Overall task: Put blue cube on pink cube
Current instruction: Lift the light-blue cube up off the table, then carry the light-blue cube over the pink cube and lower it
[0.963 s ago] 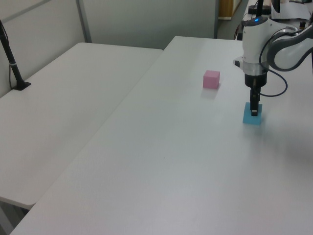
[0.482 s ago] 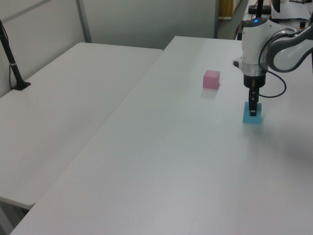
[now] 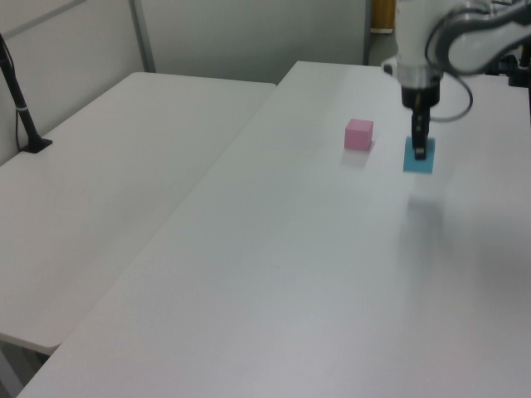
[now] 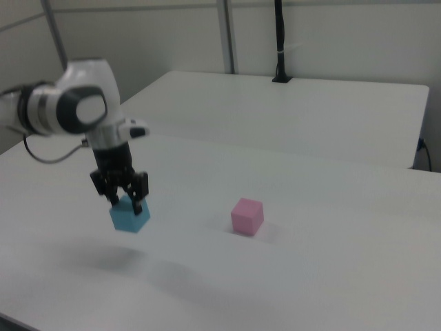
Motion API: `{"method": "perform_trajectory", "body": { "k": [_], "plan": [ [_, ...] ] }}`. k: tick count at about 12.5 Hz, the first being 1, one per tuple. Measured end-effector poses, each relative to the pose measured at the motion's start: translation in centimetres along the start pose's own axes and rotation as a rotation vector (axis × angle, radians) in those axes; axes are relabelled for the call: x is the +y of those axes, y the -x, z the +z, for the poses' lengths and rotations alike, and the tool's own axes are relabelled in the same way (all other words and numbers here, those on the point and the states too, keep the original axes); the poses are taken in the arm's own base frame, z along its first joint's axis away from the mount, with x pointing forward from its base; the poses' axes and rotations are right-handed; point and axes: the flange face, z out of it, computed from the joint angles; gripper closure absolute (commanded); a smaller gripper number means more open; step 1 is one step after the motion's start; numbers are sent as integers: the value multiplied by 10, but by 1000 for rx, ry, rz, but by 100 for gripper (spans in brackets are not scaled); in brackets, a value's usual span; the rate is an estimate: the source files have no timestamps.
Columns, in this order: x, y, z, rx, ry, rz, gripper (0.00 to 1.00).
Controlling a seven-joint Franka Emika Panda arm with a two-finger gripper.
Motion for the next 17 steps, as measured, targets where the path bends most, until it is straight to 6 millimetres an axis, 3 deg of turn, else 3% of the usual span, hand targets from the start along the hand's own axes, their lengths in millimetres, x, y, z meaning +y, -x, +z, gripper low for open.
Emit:
{"method": "perform_trajectory", "body": {
  "k": [4, 7, 8, 12, 17],
  "plan": [
    [13, 5, -106, -4, -4, 19, 71],
    [16, 13, -163, 27, -30, 14, 71],
    [17, 14, -173, 39, -35, 14, 71],
    [20, 2, -176, 45, -36, 21, 69],
    [53, -57, -163, 40, -28, 68, 69]
  ]
}}
